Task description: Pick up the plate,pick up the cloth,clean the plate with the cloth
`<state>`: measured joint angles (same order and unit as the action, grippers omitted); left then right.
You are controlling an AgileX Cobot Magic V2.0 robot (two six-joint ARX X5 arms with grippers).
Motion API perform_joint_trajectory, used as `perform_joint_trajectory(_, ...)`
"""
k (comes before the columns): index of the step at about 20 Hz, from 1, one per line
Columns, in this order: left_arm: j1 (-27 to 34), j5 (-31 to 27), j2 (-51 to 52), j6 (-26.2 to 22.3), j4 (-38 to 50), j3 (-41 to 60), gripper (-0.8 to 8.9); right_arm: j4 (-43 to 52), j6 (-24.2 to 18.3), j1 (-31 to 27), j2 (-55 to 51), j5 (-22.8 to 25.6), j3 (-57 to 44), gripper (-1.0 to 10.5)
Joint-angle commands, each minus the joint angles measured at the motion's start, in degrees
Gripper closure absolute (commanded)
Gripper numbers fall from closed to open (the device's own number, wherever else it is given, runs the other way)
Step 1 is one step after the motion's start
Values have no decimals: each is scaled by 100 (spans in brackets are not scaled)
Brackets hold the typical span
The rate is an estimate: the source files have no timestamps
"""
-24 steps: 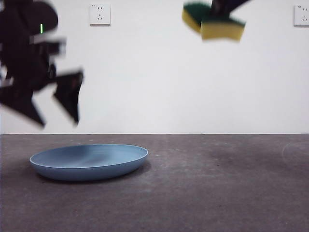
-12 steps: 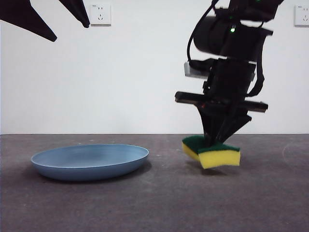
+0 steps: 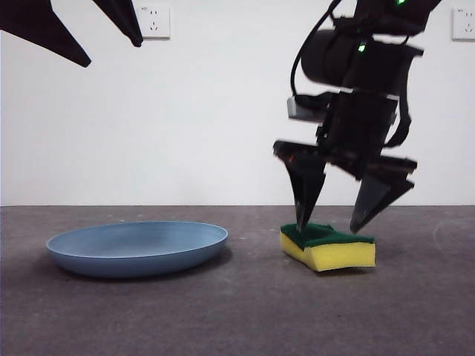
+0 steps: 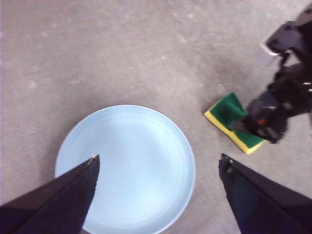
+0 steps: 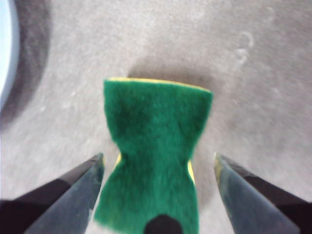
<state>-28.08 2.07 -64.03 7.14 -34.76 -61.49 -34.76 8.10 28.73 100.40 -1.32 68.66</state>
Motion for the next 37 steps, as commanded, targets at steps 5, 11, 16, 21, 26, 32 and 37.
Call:
perform_joint_trajectory(5,-7,-44,-11,-212,-22,28,765,-367,-367,-7,-1611,13,-33,959)
perform_joint_trajectory(11,-50,-295,138,-391,164,31,822,-608,-479,79,-3392,24,-55,959)
perform_joint_trajectory(16,-345,-549,1038,-597,597,413,822,-140,-673,258,-4907,339,-892,959)
perform_joint_trajectory(21,-343,-669,2271,-581,1705,2295,822,898,-651,262,-6277,496,-2745,959)
perform_joint_trajectory(26,-345,-638,2914,-527,1906,2964,822,817,-643,247,-6406,487,-3222,958)
perform_joint_trajectory(32,-339,-645,2863,-527,1786,2962,816,811,-603,247,-6365,446,-3220,945)
perform_joint_trajectory(37,-339,-643,2789,-527,1768,2962,816,811,-603,245,-6382,468,-3220,945)
